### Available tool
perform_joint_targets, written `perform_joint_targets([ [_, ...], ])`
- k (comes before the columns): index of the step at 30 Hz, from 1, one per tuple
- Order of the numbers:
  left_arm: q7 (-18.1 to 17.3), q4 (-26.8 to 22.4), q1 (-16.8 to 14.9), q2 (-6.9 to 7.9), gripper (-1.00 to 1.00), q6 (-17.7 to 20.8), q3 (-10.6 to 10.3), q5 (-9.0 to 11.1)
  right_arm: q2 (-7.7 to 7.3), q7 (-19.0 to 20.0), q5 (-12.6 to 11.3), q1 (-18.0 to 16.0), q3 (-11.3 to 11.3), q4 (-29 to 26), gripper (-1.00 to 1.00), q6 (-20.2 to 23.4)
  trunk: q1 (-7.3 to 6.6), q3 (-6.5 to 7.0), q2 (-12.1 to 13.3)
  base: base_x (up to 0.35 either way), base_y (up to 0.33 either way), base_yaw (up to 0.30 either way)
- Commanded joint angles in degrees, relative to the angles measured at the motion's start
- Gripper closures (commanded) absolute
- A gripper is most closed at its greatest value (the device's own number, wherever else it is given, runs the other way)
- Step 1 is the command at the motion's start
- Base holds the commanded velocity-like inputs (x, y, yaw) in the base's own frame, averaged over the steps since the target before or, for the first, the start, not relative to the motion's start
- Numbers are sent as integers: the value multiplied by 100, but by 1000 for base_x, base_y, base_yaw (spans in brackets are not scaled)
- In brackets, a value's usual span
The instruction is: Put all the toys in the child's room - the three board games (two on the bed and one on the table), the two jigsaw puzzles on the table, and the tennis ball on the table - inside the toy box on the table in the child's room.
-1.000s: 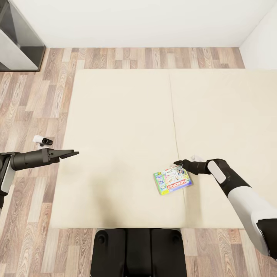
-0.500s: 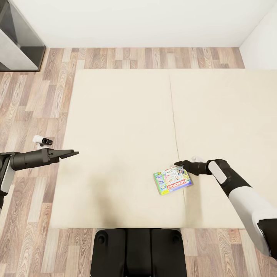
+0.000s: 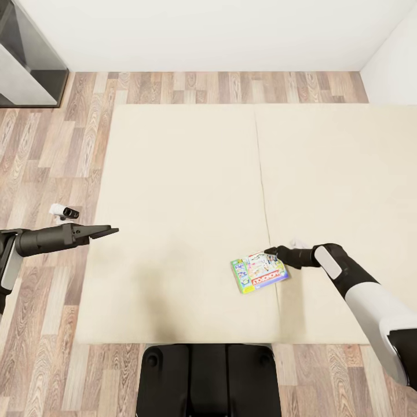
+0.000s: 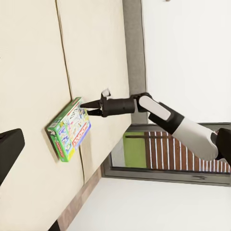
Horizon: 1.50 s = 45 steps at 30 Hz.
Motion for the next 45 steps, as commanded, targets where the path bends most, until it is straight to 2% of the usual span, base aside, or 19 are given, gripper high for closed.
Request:
perform_joint_targets([
  [1,-23,-1,-2,3,-100,61,-2,-3,-6,35,26,-3,28,14,-100,6,3,-6,-9,0,0,0],
  [23,-23,-1,-2,6,-100,61,-9,-9,86,35,24,1,29,116,-100,3,3,-6,-9,0,0,0],
  [45,-23,-1,-2,7,-100,61,-2,-11,91,27,12,5,12,116,-100,4,3,-6,-9,0,0,0],
])
